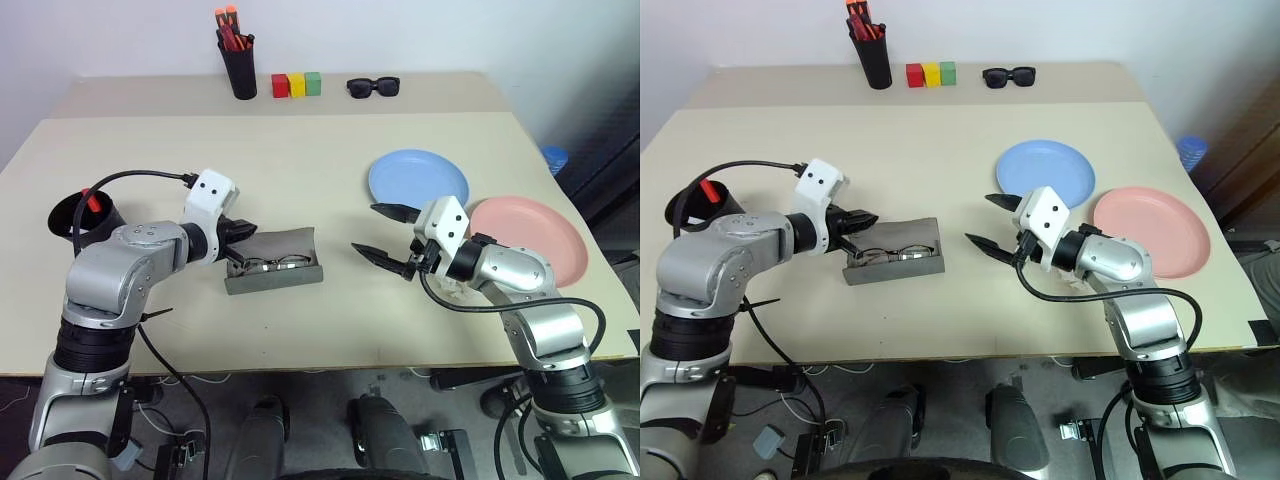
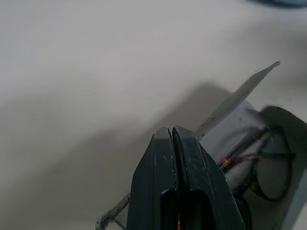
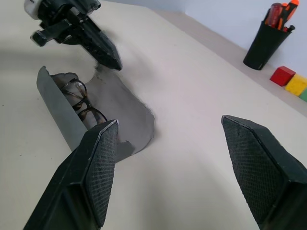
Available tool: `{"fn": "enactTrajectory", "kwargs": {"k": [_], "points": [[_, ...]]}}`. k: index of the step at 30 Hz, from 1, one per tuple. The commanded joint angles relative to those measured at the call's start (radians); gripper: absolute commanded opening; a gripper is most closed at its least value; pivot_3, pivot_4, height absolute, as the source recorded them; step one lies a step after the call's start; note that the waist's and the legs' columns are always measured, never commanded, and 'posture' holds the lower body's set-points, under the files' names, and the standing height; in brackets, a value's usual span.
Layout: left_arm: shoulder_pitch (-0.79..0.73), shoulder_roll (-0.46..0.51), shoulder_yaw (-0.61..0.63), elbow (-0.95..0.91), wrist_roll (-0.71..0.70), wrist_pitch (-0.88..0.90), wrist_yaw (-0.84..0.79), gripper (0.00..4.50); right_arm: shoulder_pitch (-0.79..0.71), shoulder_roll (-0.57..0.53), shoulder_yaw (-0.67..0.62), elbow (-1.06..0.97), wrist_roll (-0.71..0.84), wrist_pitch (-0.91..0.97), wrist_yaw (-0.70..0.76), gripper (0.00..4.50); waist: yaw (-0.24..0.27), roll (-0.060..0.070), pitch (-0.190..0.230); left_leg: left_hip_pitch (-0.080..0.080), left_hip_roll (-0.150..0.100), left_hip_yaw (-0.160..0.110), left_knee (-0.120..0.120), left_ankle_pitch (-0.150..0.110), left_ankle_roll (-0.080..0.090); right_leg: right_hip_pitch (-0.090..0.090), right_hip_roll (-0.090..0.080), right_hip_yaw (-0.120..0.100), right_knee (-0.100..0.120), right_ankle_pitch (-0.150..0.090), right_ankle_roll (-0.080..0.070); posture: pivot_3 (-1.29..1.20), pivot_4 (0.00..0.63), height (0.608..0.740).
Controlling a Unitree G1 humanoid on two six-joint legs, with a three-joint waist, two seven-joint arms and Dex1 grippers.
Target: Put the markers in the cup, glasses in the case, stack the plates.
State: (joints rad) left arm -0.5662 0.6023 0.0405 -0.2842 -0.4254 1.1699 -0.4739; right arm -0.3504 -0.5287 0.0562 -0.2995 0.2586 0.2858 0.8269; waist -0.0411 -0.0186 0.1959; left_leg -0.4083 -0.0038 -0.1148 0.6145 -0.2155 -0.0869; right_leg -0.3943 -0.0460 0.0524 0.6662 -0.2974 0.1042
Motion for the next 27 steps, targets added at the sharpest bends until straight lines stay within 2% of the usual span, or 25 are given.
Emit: {"fn": "enactTrajectory", "kwargs": {"k": [1,5,11,14,17,22,27], "points": [[-0.046,0.001,0.031,-0.015,-0.008,0.003,0.008,0.02,-0.020,0.003,-0.001,-0.008,0.009,-0.026,0.001,3.48,0.000,0.000,0.000,0.000,0.000,0.000,0.000,0.000,0.000,0.000,0.000,0.000,0.000,0.000,0.000,0.00,0.150,0.740],[-0.040,0.037,-0.018,-0.055,-0.010,-0.012,-0.037,0.02,-0.018,0.003,0.000,-0.013,0.012,-0.025,-0.005,3.48,-0.002,0.000,0.000,0.000,0.000,0.000,0.000,0.000,0.000,0.000,0.000,0.000,0.000,0.000,0.000,0.00,0.150,0.740],[-0.120,-0.035,0.026,0.110,0.053,0.001,0.090,0.02,0.007,-0.002,-0.002,-0.037,0.015,-0.015,-0.016,3.48,0.000,0.000,0.000,0.000,0.000,0.000,0.001,0.000,0.000,0.000,0.000,0.000,0.000,0.000,0.000,0.00,0.150,0.740],[-0.183,-0.081,0.026,0.253,0.096,0.016,0.167,0.02,0.015,0.001,0.000,-0.051,0.018,-0.007,-0.025,3.48,0.001,0.000,0.000,0.000,0.000,0.000,0.000,0.000,0.000,0.000,0.000,0.000,0.000,0.000,0.000,0.00,0.150,0.740],[-0.213,-0.111,0.032,0.301,0.092,0.032,0.177,0.02,0.019,0.001,0.002,-0.059,0.020,-0.003,-0.029,3.48,-0.001,0.000,0.000,0.000,0.000,0.000,0.001,0.000,0.000,0.000,0.000,0.000,0.000,0.000,0.000,0.00,0.150,0.740],[-0.202,-0.092,0.016,0.265,0.059,0.084,0.116,0.02,0.025,-0.006,-0.011,-0.063,0.027,0.001,-0.032,3.48,-0.002,0.000,0.000,0.000,0.000,0.000,0.000,0.000,0.000,0.000,0.000,0.000,0.001,0.000,0.000,0.00,0.150,0.740],[-0.132,-0.024,0.030,0.141,0.015,0.125,0.049,0.02,0.035,-0.017,-0.021,-0.061,0.031,-0.003,-0.032,3.48,-0.002,0.000,0.000,0.000,0.000,0.000,0.000,0.000,0.000,0.000,0.000,0.000,0.001,0.000,0.000,0.00,0.150,0.740]]}}
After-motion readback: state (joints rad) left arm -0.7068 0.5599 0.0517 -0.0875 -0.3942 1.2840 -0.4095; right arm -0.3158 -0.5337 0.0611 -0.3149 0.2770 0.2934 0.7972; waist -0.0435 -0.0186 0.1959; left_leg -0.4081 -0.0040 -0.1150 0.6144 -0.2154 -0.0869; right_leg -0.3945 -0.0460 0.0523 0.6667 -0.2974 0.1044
